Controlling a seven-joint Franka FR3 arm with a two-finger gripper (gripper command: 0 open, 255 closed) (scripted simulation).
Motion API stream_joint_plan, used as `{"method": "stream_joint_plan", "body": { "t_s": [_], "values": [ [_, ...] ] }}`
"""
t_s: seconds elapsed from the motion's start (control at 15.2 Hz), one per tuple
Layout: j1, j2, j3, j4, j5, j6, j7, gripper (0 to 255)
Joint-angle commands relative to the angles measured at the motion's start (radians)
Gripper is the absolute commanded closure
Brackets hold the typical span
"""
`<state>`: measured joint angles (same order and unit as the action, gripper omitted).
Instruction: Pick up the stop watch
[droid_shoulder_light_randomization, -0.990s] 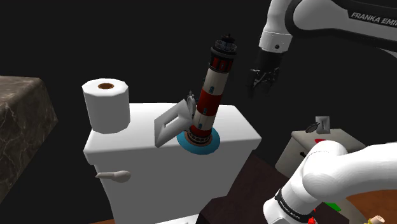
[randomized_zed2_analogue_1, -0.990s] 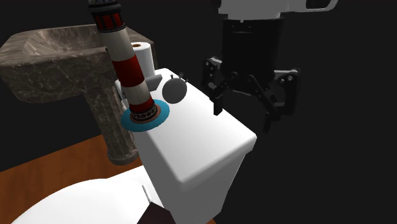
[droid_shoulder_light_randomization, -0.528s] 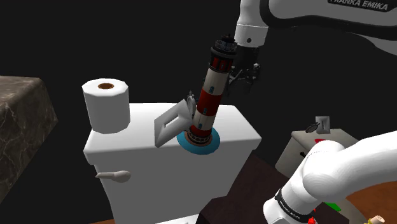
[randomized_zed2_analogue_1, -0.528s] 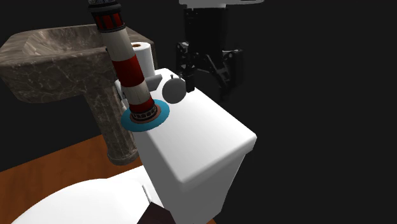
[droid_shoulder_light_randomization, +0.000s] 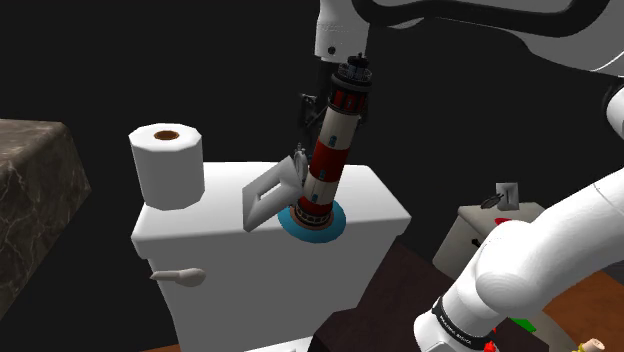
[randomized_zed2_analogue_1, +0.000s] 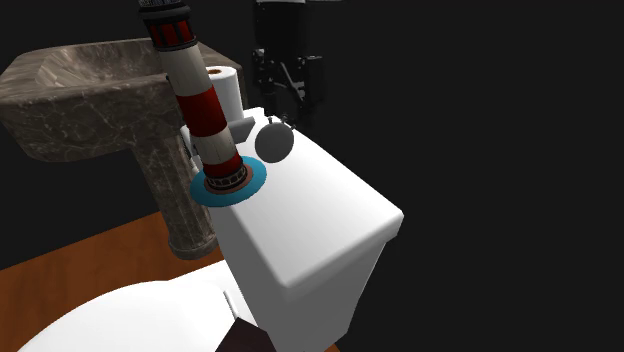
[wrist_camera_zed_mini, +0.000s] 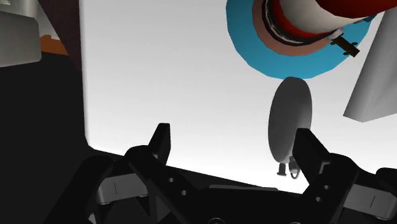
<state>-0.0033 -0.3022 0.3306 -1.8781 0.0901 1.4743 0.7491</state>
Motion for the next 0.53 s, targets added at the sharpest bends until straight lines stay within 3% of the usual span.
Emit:
{"method": "stream_joint_plan", "body": {
  "t_s": [0.0,0.2,0.46],
  "values": [
    [0.002,0.072,0.031,0.075,-0.004,-0.008,0.071,0],
    [0.009,0.157,0.063,0.163,-0.017,-0.016,0.147,0],
    [0.01,0.145,0.062,0.096,-0.013,0.039,0.142,0]
  ]
}}
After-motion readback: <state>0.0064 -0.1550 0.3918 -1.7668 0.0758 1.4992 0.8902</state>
